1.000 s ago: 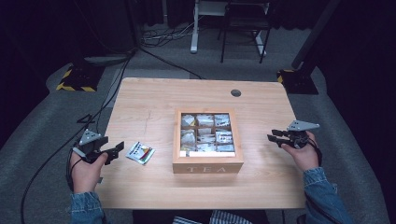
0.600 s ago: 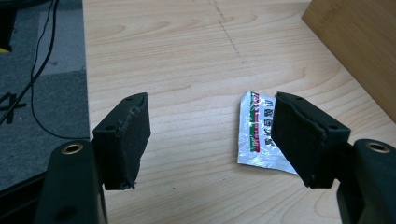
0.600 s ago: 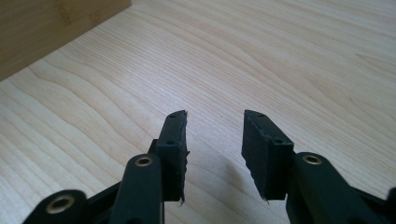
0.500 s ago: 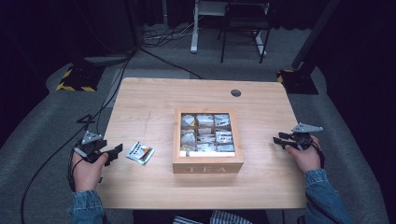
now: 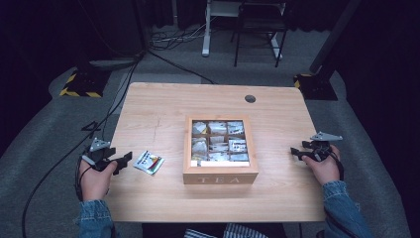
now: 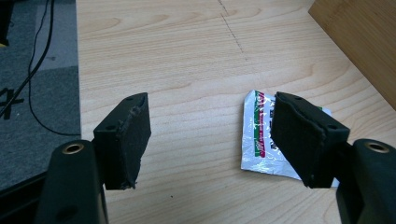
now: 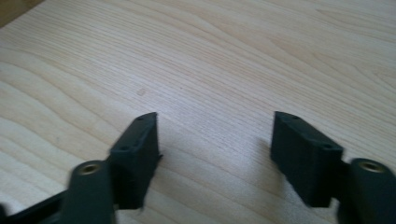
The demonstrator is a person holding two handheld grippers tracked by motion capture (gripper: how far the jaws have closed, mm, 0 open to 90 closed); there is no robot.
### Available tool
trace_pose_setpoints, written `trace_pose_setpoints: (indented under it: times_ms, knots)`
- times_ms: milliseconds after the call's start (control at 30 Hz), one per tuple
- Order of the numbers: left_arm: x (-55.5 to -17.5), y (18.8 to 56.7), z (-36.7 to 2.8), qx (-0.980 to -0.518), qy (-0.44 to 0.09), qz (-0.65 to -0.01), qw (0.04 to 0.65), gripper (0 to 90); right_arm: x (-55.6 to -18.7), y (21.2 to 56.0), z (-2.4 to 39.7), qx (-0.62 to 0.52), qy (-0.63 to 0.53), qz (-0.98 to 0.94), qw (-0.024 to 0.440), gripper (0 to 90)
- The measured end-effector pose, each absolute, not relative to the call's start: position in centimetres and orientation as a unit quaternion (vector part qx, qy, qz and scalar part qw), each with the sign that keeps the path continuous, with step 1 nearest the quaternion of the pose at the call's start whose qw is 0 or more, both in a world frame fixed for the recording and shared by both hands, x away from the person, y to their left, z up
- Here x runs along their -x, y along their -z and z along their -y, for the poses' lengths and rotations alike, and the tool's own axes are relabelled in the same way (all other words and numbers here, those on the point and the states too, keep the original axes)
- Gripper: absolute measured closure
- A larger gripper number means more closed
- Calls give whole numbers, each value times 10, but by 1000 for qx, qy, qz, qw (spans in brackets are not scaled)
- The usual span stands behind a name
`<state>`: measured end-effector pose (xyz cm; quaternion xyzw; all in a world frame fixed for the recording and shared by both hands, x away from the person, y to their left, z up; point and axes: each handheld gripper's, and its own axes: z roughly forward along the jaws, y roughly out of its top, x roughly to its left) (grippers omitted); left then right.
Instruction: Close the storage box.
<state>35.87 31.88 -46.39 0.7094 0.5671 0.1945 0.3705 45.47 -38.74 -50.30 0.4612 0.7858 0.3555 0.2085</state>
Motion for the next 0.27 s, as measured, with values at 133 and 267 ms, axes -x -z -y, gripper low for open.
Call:
trace_pose_setpoints:
  times_ms: [133,267]
  knots:
    - [-361,463,-317,-711,-195,-564,372,294,-455,504,387,-487,-340,-775,215,157]
    - [-362,458,-314,-713,-198,-564,366,294,-455,504,387,-488,-339,-774,216,156]
